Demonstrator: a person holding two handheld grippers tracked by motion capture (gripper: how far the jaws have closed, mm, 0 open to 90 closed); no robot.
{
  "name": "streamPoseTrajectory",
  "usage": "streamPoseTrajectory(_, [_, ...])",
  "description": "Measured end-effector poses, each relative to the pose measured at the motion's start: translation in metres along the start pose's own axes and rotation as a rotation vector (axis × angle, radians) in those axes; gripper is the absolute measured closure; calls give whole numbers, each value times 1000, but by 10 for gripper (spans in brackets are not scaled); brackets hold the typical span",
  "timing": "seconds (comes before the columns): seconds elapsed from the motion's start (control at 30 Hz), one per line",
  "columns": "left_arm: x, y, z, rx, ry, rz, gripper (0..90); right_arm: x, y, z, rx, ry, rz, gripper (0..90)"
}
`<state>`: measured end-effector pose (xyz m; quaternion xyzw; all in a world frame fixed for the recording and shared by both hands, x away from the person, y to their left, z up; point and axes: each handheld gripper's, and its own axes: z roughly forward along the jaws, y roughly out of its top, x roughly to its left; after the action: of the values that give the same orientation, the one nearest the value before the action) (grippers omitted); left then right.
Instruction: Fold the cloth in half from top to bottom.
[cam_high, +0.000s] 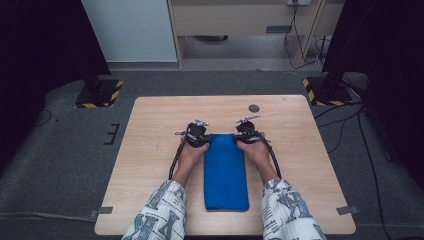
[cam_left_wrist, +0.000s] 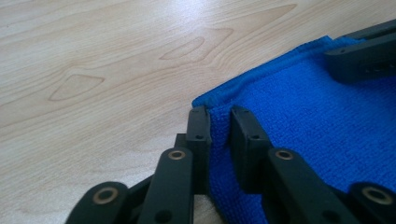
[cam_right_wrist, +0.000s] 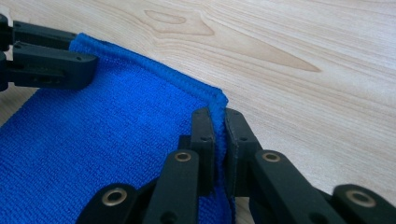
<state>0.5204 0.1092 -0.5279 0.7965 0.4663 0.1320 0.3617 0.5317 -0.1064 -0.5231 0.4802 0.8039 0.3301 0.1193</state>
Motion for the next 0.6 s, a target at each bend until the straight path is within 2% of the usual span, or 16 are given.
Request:
streamPoseTrajectory(0.17, [0, -2, -1, -7, -18, -12, 854, 1, -1, -1, -4, 5, -5, 858])
streamPoseTrajectory(0.33, [-1, -2, -1, -5, -18, 0, 864, 1, -2, -2, -8, 10, -11, 862])
streamPoseTrajectory(0.6, [-8, 9, -15, -61, -22, 20, 868, 0, 0, -15, -49, 14, -13, 865])
